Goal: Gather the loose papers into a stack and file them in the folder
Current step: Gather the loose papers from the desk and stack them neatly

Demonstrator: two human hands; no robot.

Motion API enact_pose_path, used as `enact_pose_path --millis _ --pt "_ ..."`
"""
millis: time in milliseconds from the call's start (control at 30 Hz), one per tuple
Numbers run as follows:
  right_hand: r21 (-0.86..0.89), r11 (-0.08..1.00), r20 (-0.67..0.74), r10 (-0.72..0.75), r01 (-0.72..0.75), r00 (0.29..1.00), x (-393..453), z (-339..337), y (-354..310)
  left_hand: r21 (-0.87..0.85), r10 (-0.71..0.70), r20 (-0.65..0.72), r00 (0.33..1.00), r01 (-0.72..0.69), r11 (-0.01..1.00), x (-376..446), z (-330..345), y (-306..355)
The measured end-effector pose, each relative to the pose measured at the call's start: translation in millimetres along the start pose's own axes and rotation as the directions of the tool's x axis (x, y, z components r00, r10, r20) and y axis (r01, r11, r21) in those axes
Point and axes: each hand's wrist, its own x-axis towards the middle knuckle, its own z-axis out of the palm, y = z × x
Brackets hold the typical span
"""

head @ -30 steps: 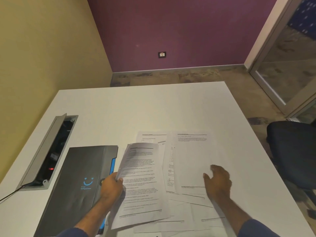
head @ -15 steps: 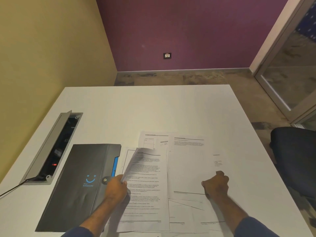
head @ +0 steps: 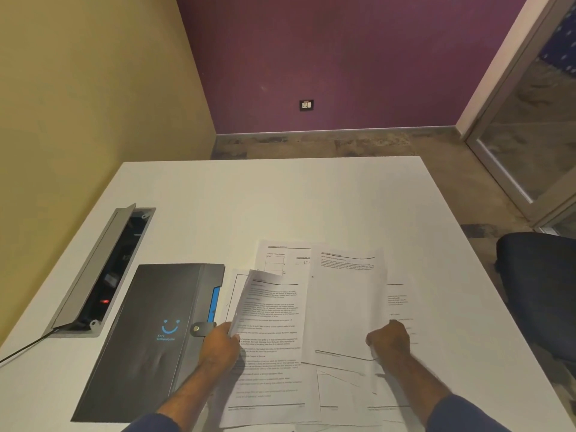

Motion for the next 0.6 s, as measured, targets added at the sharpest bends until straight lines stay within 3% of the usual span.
enact_pose_path --millis 167,400,600 --pt "0.070 0.997 0.072 0.008 -0.013 0.997 -4 -2 4 -0.070 -0.030 -0.051 0.998 0.027 0.997 -4 -6 -4" --pt "0.066 0.971 -0.007 -0.232 0.232 0.973 -11 -5 4 -0.126 -0.025 -0.166 0.986 0.004 0.992 -9 -22 -7" --pt "0.196 0.939 0.016 -0.291 0.283 0.956 -19 -17 0 -0.127 -0.020 -0.172 0.985 -0.002 0.992 -13 -27 -4"
